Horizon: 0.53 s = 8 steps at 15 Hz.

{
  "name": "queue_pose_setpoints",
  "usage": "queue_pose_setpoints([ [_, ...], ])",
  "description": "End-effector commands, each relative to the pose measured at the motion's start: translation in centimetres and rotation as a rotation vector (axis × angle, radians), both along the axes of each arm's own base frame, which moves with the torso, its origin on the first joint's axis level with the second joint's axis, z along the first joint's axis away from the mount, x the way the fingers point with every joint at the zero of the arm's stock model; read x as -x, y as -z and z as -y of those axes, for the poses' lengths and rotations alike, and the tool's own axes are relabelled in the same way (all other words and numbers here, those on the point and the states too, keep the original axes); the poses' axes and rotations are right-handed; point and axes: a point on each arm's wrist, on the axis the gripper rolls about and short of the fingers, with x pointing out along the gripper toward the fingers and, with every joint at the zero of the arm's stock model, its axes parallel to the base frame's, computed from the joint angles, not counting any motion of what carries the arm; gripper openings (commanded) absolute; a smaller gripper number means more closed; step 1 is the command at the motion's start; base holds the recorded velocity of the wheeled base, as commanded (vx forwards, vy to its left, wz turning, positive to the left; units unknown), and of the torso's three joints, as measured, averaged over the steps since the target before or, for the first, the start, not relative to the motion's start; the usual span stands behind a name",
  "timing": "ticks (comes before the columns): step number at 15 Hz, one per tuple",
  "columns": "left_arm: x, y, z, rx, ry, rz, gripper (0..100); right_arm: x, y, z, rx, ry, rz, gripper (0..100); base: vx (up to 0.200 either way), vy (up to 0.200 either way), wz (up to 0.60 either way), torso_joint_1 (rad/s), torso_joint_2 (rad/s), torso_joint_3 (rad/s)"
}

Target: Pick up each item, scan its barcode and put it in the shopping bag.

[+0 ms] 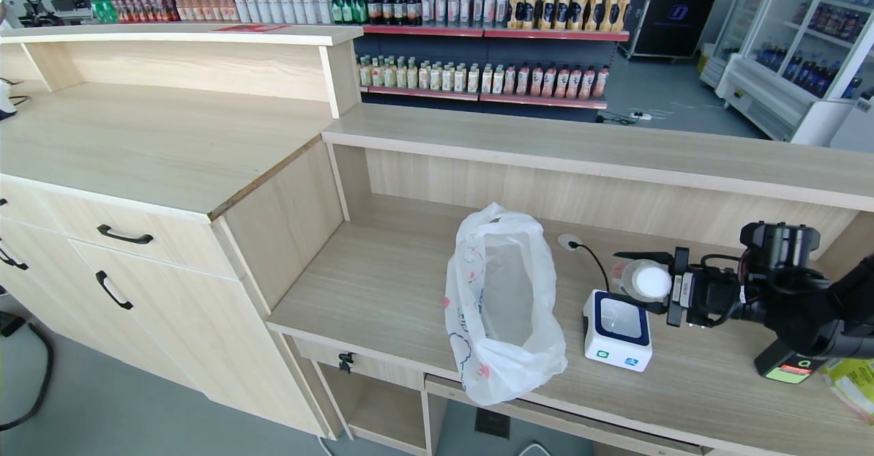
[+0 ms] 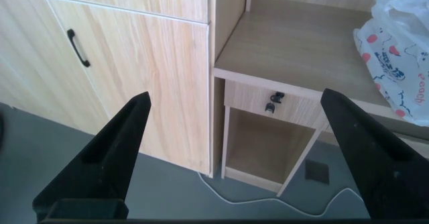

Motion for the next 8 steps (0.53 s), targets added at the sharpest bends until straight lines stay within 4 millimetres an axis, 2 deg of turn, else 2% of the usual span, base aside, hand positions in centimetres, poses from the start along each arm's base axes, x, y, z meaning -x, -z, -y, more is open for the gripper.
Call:
queue_pose_setpoints([
  [1,0.0,0.0,0.0,0.0,-0.001,0.0,100,-0.14,0.47,0.13,-0.001,0.002,-0.01,0,0.0,0.0,0.0,0.0,0.0,0.0],
  [8,0.0,0.0,0.0,0.0,-0.001,0.0,100,-0.28,0.78,0.15,0.004,0.001,-0.009,0,0.0,0.0,0.0,0.0,0.0,0.0],
])
